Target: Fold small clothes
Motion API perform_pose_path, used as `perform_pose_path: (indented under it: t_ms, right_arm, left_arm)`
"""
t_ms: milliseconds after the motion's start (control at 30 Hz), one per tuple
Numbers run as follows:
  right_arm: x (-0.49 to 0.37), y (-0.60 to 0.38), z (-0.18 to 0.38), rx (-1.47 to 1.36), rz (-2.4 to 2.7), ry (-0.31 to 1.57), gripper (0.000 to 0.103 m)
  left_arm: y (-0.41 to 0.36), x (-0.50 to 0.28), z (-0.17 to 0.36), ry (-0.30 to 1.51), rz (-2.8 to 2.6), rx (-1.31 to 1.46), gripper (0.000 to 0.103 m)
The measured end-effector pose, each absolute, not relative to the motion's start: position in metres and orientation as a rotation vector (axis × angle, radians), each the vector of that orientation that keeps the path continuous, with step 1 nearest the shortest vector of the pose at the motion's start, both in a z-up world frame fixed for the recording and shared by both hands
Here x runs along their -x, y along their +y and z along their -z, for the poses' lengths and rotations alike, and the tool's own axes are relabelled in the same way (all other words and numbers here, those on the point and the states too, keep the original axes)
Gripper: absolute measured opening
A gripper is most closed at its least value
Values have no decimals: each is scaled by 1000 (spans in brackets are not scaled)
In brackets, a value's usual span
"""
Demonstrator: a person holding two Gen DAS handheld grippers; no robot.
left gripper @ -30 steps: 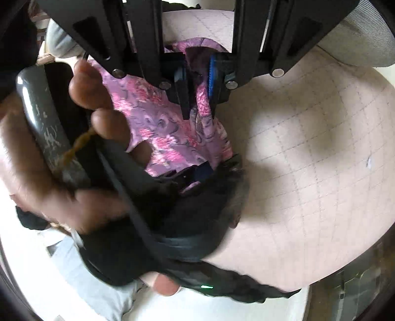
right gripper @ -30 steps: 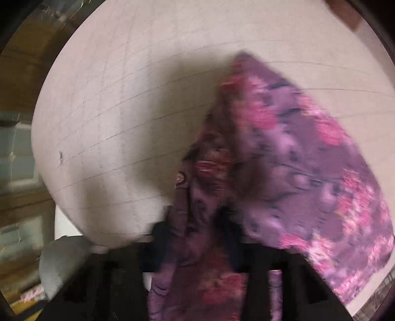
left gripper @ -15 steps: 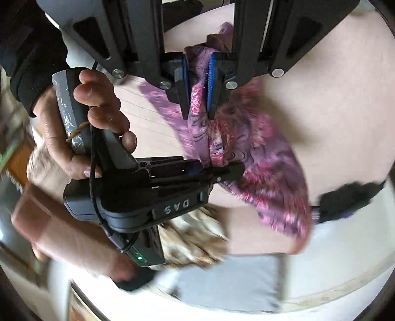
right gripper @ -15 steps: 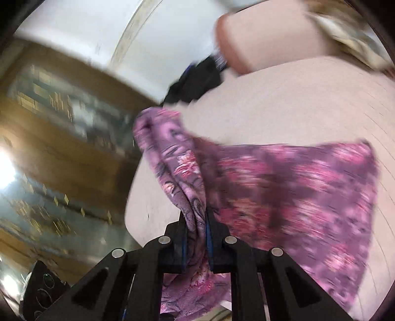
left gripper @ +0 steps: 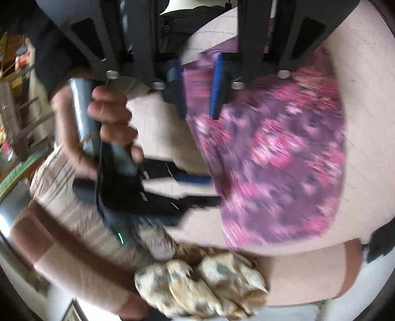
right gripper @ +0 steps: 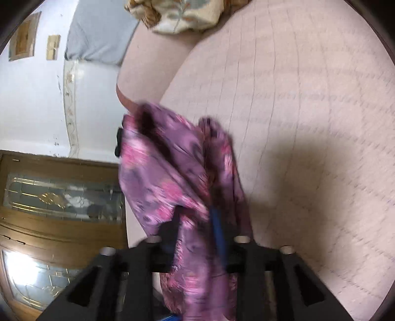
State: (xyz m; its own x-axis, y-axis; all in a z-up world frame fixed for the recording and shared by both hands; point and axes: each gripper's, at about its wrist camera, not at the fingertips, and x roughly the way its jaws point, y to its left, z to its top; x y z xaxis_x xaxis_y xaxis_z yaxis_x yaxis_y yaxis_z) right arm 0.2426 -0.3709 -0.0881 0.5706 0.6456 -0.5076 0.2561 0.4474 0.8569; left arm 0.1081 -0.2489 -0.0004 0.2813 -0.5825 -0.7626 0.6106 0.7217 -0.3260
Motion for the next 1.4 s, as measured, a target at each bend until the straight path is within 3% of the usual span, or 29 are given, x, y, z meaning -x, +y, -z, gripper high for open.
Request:
perform_pose_path:
  t_ms: [100,200,433,567,667,833,900,967,1000,1167,1400]
  right_arm:
    - [-232,-374,84,-1139,-302,944,53]
    - [-236,-367,80,-1087,-257,945,53]
    - [-296,-362,31,-892,-200,979,53]
    - [-345,-354,49,-774,-84,1059,32]
    - [-360,-341,88,-695,-33,1142,32]
    - [-359,-351,85,-727,-56,1103,41]
    - [-342,-360,78,-793,-90,1060,65]
    - [-325,-366,69,-862,-134,1015,79]
    - [-315,-371,65,-885,-151,992,81]
    - [-299,-393,70,-1025,-167,966,87]
    - [-314,-388,91,-996,-162,1049,87]
  left_arm:
    - [-220,-138,-18,950,657,-25,58]
    - [-210,-200,-2,991,484,-94,58]
    - [-202,-252,28,1049,408,-54,59]
    - [-209,-278,64,1141,347,-39,60]
    - [-217,-274,75,1125,314,-143,61]
    - [-192,-255,45,1067,348,-58,60]
    - [-165,-250,31,1036,349,37,63]
    - [-146,-250,28,1040,344,101,71]
    - [-136,-251,29,1048,341,123,75]
    - [-100,-262,56,1148,297,236,75]
    - [-102,-272,81,1194,343,336,77]
